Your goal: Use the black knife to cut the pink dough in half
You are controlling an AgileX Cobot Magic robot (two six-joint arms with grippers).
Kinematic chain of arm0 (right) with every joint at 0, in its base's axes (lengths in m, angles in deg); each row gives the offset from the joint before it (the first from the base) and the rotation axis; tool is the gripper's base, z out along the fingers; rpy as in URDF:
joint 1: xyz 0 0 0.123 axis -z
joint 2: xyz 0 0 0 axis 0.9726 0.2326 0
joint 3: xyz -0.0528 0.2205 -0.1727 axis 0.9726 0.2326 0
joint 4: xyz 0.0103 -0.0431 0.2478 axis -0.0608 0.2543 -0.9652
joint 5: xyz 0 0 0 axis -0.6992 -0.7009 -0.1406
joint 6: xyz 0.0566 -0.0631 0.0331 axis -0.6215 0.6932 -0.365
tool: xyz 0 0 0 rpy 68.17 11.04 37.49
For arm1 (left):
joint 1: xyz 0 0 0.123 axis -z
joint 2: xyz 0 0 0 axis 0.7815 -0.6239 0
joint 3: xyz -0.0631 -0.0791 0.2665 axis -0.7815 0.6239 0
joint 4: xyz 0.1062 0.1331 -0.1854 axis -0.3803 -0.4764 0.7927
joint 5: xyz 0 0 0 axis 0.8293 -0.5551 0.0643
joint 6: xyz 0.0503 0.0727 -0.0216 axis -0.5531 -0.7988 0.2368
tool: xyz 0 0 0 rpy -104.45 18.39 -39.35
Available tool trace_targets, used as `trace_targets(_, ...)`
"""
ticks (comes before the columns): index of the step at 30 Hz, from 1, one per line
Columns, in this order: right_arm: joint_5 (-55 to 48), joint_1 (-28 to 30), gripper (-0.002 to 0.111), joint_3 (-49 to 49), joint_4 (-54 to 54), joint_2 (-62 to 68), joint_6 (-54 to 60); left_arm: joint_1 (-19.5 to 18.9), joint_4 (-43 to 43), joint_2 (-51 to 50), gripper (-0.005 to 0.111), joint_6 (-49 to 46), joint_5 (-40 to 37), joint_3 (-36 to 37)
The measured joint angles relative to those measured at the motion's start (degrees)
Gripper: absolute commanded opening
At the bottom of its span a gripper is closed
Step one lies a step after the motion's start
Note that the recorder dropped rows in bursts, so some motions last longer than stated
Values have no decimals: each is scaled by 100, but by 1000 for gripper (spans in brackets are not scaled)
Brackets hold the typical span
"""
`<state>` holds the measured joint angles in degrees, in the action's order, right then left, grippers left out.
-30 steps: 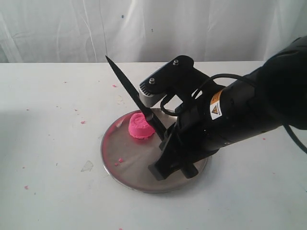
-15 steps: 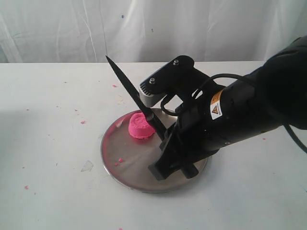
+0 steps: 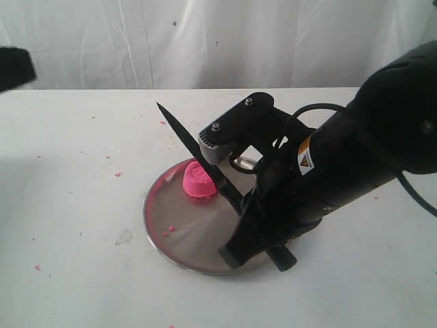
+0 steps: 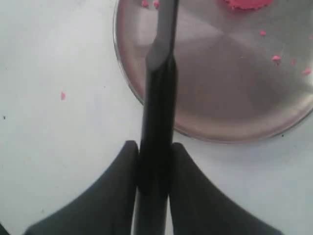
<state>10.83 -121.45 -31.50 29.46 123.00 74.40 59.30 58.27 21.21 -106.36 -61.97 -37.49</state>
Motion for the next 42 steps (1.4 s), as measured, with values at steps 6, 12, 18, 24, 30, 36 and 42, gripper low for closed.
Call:
trace_targets(6,-503,0,0,-464,273,312,0,0,429,-1524,20,-1122,-3,13)
trace_targets(12,-722,0,0,-720,421,612,0,0,2097,-2255,29,-3084,-156,13)
trace_targets(18,-677,0,0,-723,421,633,0,0,3322,-2736,29,-4576,-686,-10)
trace_targets(24,-551,0,0,-723,421,633,0,58,3424,-3420,0,-4789,-1244,-331)
trace_targets(30,-445,0,0,-723,409,633,0,58,3424,-4002,0,-4789,-1709,-637)
trace_targets(36,-382,0,0,-723,409,633,0,62,3424,-4611,0,-4811,-1808,-696)
trace_targets(42,-382,0,0,-723,409,633,0,62,3424,-4941,0,-5002,-1759,-696)
